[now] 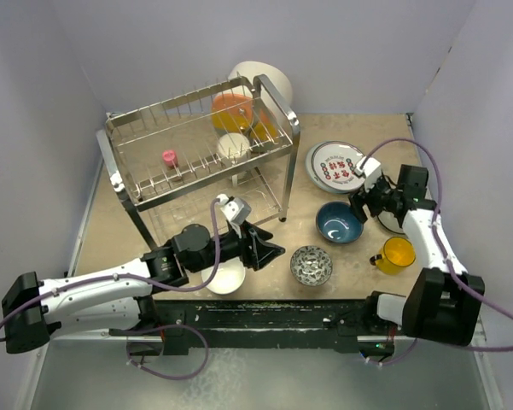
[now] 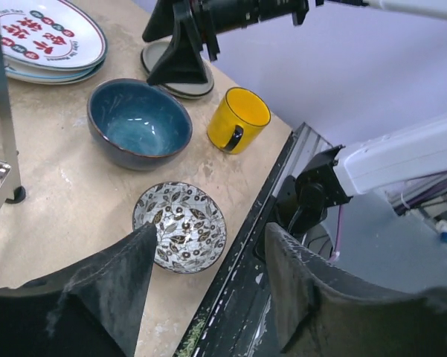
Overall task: Load the mixed dishes into the dish rack
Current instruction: Pick up the bowl from the center of the board.
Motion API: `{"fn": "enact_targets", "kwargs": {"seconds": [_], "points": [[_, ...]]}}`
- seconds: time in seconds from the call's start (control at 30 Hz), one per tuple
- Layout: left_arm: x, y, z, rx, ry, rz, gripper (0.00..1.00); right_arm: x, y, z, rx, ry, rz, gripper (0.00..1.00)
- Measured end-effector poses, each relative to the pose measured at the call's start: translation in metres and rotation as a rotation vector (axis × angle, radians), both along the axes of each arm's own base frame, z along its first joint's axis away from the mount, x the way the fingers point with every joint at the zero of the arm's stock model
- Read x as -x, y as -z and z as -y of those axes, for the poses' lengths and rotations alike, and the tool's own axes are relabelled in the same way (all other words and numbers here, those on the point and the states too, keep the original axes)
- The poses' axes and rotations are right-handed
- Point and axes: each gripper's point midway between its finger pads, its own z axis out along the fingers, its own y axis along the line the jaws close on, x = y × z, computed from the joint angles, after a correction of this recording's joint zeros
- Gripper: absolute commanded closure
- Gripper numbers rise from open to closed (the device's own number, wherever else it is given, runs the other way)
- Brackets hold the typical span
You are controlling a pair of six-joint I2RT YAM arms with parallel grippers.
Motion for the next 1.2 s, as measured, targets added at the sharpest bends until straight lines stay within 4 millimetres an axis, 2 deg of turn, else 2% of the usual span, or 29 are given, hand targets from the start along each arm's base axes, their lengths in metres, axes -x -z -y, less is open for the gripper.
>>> {"fn": "enact_targets", "kwargs": {"seconds": [0.13,0.2,0.3,0.4,0.7,0.83,0.9,1.07,1.2], "points": [[-0.006,0.003,-0.012,0.019,-0.062,0.009,0.08,-0.003,0.030,-0.003,0.054,0.000,-0.090,0.18],[-0.008,0.005,-0.017,0.027,-0.085,0.007,0.00,-0.002,0.041,-0.005,0.071,-0.005,-0.127,0.18],[-0.009,0.007,-0.022,0.042,-0.106,0.006,0.01,-0.002,0.056,0.002,0.106,0.022,-0.170,0.18],[-0.010,0.010,-0.022,0.051,-0.111,0.009,0.01,-0.005,0.062,0.007,0.129,0.040,-0.182,0.20],[-0.014,0.020,-0.017,0.031,-0.117,-0.007,0.01,-0.004,0.091,-0.007,0.168,0.002,-0.272,0.45],[-0.014,0.019,-0.017,0.035,-0.117,-0.005,0.01,-0.005,0.099,-0.013,0.186,-0.005,-0.298,0.63],[-0.013,0.018,-0.017,0.038,-0.117,-0.004,0.01,-0.005,0.099,-0.013,0.188,-0.003,-0.301,0.77],[-0.013,0.012,-0.018,0.058,-0.117,0.004,0.01,-0.009,0.087,-0.015,0.165,0.014,-0.300,1.00],[-0.013,0.009,-0.018,0.071,-0.118,0.007,0.01,-0.010,0.081,-0.015,0.162,0.018,-0.293,1.00]]}}
